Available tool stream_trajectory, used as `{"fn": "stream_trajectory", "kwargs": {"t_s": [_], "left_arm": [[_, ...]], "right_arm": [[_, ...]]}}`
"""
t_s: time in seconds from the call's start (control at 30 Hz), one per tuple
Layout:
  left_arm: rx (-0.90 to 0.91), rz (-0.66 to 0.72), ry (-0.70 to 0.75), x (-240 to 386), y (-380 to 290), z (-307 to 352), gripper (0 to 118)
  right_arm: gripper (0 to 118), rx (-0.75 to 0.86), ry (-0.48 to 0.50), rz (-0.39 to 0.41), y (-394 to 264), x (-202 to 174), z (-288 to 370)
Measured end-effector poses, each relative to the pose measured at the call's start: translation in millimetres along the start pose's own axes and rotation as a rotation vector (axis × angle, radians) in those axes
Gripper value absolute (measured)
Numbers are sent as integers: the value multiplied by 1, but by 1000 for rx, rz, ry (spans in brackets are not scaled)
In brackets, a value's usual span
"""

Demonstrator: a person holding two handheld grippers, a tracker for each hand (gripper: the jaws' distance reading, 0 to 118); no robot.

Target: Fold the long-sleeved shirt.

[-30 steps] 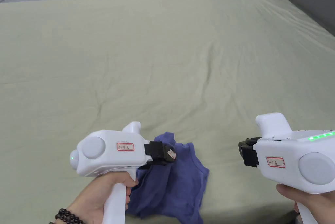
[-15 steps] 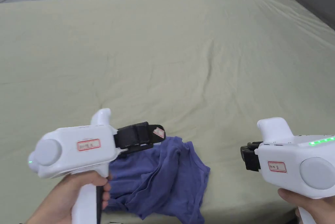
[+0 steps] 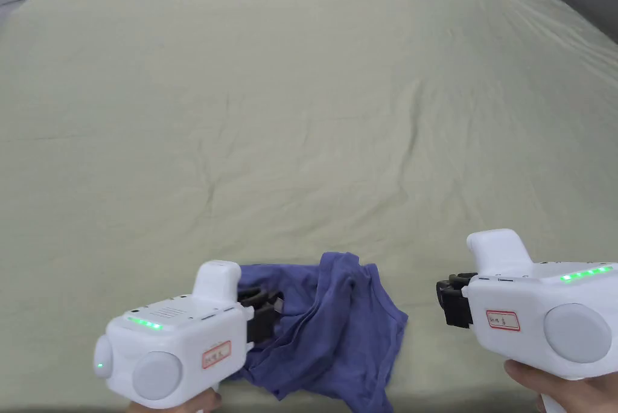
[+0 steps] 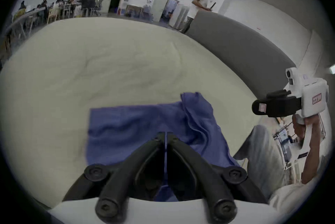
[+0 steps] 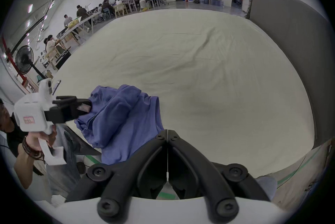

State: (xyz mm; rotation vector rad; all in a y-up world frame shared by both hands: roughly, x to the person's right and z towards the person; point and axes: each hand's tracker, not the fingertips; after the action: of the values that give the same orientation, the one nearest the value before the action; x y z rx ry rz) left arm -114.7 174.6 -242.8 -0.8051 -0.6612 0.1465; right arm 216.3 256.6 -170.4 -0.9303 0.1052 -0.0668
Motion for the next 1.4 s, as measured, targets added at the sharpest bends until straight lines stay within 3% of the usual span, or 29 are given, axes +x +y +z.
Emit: {"fn": "stream_trajectory", "kwargs": {"t_s": [0.33, 0.5, 0.7, 0.87, 1.17, 1.3, 1.4], "left_arm": [[-110, -13, -128, 94, -11, -72, 1], [-202, -2, -91, 128, -25, -114, 1], [-143, -14, -160, 145, -7, -95, 1], [14, 97, -201, 108, 23, -31, 1], [162, 200, 70, 9, 28, 63, 1], [163, 276, 122, -19, 14, 78, 1], [158, 297, 133, -26, 5, 81, 1]], "right_arm": [[3, -12, -26, -26, -8, 11, 3], [3, -18, -36, -44, -13, 18, 4], [3, -19, -55, -80, -18, 30, 6], [3, -4, -44, -101, -13, 29, 9], [3, 15, 179, -50, 18, -32, -19], [3, -33, 356, -44, 18, -62, -42], [3, -76, 369, -37, 12, -76, -60]]}}
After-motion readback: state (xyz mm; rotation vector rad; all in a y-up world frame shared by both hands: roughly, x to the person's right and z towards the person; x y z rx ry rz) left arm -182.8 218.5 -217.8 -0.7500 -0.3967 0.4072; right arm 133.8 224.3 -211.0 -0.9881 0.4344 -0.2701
